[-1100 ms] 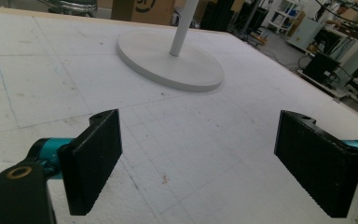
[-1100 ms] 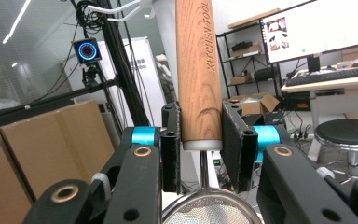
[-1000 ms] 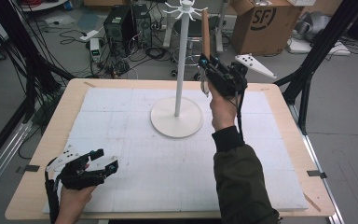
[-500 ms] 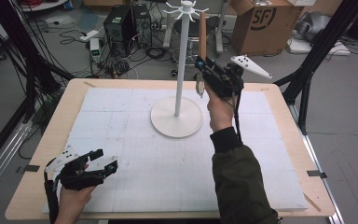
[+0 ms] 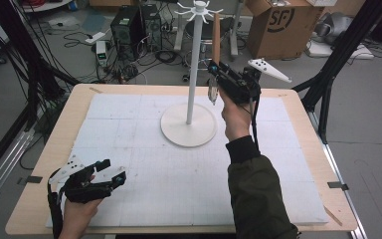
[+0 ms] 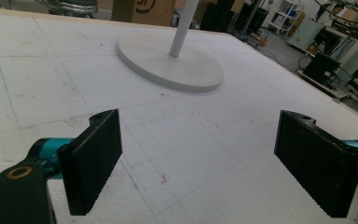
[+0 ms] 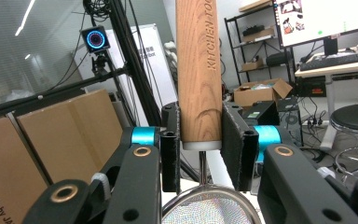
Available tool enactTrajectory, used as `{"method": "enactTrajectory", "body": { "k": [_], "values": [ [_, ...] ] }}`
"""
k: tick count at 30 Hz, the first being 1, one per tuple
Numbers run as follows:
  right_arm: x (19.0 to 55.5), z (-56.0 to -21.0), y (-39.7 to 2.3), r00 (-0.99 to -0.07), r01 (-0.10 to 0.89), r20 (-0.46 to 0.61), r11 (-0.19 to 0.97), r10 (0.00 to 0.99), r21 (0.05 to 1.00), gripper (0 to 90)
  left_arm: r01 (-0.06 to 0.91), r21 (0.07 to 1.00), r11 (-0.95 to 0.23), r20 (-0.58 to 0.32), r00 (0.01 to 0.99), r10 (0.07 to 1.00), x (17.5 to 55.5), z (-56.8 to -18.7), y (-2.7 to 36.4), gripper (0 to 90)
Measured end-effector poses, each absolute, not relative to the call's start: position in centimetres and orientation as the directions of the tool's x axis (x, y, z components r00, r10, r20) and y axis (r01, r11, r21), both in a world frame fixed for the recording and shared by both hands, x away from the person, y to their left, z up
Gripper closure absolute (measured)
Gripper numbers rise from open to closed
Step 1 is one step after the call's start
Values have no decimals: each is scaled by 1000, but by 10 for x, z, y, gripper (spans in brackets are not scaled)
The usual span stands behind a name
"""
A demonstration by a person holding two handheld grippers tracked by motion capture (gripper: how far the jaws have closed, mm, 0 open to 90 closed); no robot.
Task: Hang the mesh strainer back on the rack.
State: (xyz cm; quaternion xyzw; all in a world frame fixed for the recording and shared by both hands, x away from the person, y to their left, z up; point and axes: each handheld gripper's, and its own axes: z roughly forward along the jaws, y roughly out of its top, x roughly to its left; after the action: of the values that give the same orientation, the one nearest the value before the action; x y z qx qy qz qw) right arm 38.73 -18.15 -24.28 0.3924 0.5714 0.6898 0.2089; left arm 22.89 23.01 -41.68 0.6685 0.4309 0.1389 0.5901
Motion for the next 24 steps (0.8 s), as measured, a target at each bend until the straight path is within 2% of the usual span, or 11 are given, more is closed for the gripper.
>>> {"method": "enactTrajectory", "body": {
  "k": [5,8,11,21,24],
  "values": [
    [389,-243,-182,-606,168,307,-259,734,951,689,410,910,65,-320,592,740,229,-417,230,156],
    [391,-246,-181,-597,191,321,-259,735,947,498,411,909,66,-321,592,739,229,-417,230,156],
    [393,-248,-181,-587,216,332,-252,738,943,430,410,909,66,-321,591,740,229,-417,230,156],
    [385,-245,-180,-635,221,302,-207,711,953,294,411,909,64,-320,592,740,228,-417,229,156],
    [379,-244,-181,-648,219,295,-199,702,955,286,408,911,65,-318,593,739,227,-416,229,156]
  ]
}}
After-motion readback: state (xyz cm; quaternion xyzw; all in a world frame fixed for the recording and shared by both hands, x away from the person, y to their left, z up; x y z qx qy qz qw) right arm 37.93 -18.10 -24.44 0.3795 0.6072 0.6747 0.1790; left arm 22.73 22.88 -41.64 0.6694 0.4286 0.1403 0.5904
